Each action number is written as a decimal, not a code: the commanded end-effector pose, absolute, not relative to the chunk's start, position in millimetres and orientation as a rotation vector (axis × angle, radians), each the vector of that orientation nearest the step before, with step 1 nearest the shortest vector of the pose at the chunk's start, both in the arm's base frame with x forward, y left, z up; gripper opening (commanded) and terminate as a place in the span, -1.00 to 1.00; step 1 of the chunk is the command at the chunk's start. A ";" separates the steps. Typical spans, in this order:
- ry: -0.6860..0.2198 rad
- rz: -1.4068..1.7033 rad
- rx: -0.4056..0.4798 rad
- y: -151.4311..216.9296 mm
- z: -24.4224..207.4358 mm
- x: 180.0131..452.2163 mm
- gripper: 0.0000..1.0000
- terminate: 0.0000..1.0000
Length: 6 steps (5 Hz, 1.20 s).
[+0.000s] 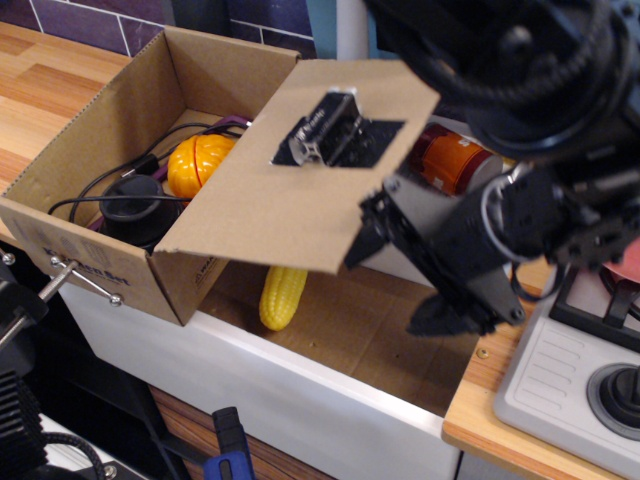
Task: Close brown1fbox flap
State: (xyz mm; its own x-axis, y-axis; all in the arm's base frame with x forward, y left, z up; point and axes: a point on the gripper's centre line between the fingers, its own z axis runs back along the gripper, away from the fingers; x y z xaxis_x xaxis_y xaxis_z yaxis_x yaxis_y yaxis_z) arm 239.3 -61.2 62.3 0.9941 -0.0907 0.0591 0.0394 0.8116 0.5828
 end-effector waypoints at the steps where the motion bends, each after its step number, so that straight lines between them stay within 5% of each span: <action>1: -0.078 -0.113 0.698 -41.8 113.4 240.0 1.00 -1.00; 4: -0.017 -0.280 0.769 22.5 151.8 193.2 1.00 -1.00; 6: -0.046 -0.422 0.739 85.5 155.1 178.7 1.00 -1.00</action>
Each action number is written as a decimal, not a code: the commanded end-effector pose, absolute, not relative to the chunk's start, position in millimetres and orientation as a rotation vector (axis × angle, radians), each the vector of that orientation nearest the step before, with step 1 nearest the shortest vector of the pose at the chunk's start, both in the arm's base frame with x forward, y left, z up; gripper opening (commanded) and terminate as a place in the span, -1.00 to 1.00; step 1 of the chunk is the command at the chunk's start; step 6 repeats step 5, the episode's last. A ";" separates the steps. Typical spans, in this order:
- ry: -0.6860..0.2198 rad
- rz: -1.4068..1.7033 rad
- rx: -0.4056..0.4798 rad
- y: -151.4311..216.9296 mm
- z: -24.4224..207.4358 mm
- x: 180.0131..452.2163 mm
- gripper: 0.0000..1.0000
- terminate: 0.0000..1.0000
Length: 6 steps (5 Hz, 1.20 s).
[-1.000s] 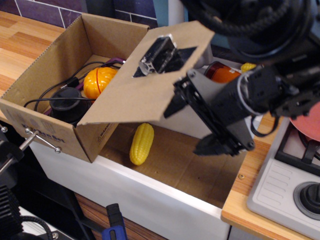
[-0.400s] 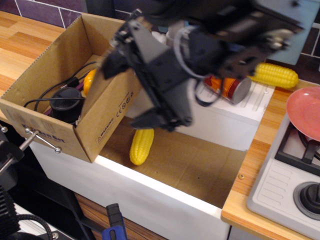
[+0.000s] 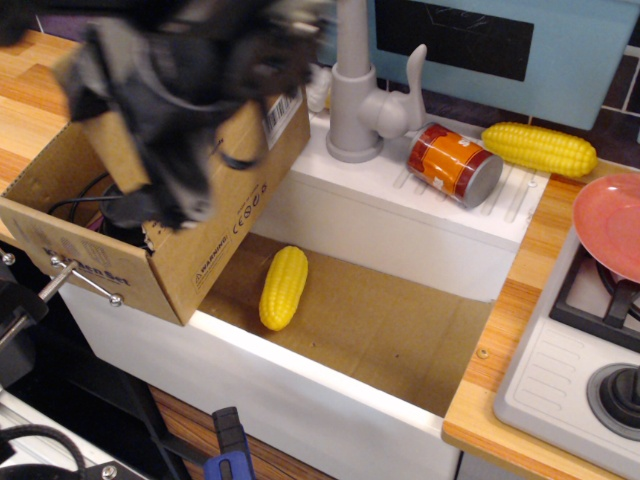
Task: Close brown1fbox flap
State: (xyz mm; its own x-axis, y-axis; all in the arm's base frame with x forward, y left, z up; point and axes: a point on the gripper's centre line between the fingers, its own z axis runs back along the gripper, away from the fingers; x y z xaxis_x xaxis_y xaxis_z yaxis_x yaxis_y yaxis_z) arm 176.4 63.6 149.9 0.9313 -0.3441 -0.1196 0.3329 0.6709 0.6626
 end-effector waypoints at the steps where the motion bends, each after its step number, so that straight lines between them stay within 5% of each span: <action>1: -0.100 -0.476 0.681 115.8 142.3 184.1 1.00 -1.00; 3: -0.222 -0.571 0.496 157.6 87.1 199.5 1.00 -1.00; 4: -0.238 -0.564 0.326 164.3 63.8 203.8 1.00 -1.00; 5: -0.236 -0.544 0.227 161.6 45.3 204.6 1.00 1.00; 6: -0.236 -0.544 0.227 161.6 45.3 204.6 1.00 1.00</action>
